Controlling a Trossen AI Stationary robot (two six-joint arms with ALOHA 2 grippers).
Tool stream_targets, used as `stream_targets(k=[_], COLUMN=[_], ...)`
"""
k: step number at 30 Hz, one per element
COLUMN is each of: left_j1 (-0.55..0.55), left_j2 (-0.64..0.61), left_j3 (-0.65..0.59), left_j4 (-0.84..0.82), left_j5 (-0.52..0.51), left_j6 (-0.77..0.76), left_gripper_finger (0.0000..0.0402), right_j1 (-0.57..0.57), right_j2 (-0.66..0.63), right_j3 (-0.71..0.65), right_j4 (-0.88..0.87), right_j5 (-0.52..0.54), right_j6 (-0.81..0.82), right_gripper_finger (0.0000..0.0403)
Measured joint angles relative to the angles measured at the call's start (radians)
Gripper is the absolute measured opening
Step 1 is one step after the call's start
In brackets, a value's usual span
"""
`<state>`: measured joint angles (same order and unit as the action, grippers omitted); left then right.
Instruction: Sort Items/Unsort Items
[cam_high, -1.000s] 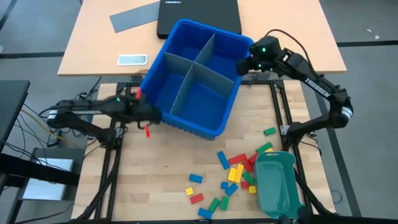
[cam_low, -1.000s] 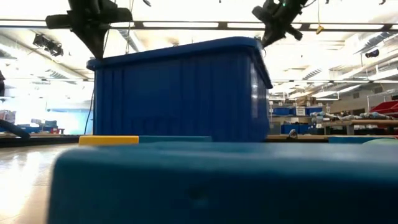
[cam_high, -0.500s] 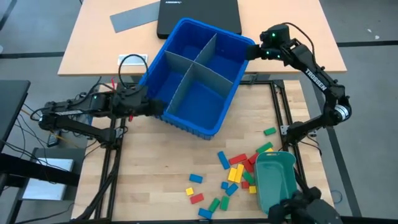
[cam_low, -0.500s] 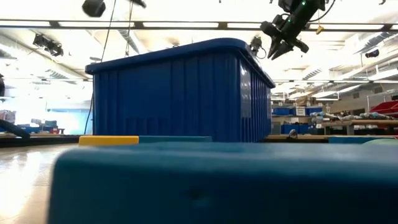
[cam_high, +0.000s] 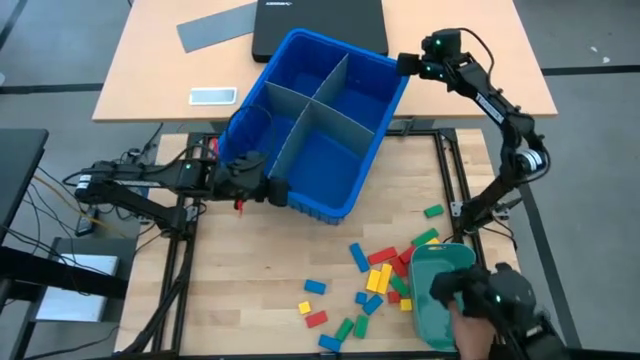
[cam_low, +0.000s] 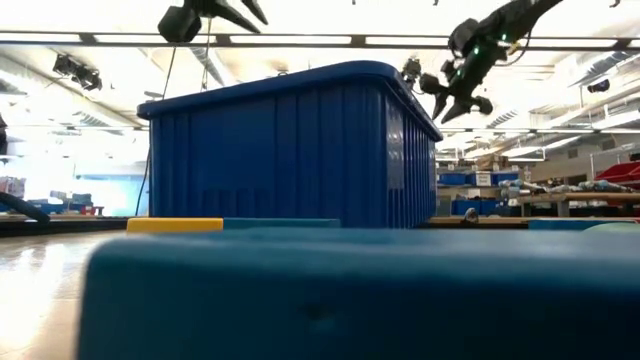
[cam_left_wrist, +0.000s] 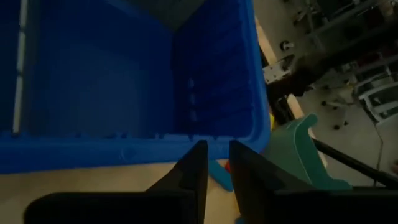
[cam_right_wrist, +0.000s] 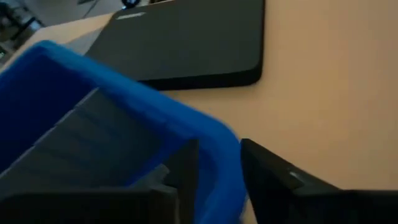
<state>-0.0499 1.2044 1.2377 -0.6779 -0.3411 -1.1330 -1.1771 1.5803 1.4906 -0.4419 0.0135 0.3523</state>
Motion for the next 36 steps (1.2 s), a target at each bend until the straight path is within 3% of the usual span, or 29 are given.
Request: stream_targets(k=[6,14,23,36], left_j1=[-0.053,-0.155,-0.114,-0.001], left_j2=[0.006,0.028,0.102,0.107], left_j3=[0.001,0.001,0.001,0.000], left_j4=[-0.082,-0.441,-0.589,-0.677], left_j5=[0.049,-0.006,-0.149,-0.137], left_j6=[-0.051,-0.207,-0.208,-0.072], left_gripper_finger=[0.0020,0.0008,0.0003,0.0001], right_j1=[-0.074,-0.123,-0.118,-0.055], right_j2=[0.089,0.149,0.136,-0.007], right_j3=[0.000,0.000,0.001,0.000], right_j4=[0.068,0.116,0.027,-0.286], right_j5=[-0.085,-0.302,-0.499,-0.460], right_j6=[0.012,0.020,0.023,-0.068], right_gripper_finger=[0.0011,0.0004,0.0003,0.0001])
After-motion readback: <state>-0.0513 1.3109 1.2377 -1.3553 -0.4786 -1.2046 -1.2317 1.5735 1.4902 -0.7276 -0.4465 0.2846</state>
